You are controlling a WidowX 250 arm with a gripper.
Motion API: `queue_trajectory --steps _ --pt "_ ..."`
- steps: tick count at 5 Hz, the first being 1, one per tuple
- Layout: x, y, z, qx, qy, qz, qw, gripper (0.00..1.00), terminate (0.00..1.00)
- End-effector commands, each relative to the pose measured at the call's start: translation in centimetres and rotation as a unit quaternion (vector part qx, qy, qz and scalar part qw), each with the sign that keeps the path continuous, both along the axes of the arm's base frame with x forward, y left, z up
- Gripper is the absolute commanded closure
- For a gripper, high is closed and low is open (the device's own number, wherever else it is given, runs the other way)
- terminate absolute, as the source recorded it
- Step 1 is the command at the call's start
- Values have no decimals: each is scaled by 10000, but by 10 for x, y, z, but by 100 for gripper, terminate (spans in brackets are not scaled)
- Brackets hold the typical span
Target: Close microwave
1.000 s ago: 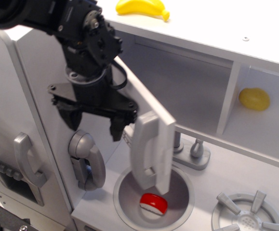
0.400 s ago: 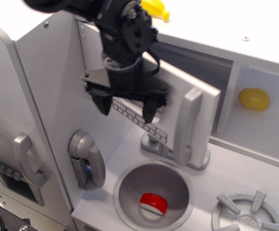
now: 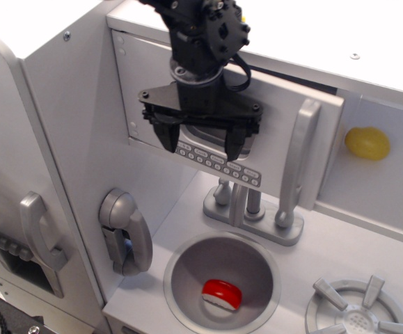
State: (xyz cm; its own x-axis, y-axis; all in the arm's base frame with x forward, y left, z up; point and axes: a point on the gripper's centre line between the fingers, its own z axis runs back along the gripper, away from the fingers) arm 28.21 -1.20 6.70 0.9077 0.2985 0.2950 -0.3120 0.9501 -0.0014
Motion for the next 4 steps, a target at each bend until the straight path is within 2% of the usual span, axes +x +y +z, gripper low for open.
queue_trajectory --steps 1,2,3,4 --pt "20 -1 14 -8 -322 76 9995 0 0" --pt "-4 10 9 35 -92 -85 9999 0 0" --pt "-43 31 -1 115 42 -393 9992 0 0" --pt "-70 48 -13 280 259 -593 9975 0 0"
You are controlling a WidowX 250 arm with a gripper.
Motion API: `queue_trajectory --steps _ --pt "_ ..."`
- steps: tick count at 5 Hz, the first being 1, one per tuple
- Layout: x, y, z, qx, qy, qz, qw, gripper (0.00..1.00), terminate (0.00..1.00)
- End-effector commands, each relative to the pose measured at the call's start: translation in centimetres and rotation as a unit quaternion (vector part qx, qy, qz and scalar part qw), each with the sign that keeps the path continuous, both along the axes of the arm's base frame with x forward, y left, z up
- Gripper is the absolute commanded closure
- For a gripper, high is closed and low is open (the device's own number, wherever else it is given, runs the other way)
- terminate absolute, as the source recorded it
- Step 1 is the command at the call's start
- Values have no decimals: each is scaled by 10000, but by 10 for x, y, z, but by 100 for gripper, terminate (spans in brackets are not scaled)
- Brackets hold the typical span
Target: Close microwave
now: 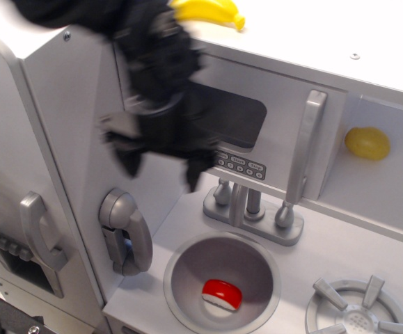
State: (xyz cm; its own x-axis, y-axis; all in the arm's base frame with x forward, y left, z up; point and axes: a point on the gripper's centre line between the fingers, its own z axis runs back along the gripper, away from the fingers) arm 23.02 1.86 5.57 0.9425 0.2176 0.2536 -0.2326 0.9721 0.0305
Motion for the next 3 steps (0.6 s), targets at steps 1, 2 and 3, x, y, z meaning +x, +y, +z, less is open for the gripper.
queue_trajectory --steps 1,2,3 --pt "-29 22 -7 275 372 -391 9982 0 0" --pt "-29 22 -7 275 372 -391 9982 0 0" --pt "-29 22 -7 275 372 -391 9982 0 100"
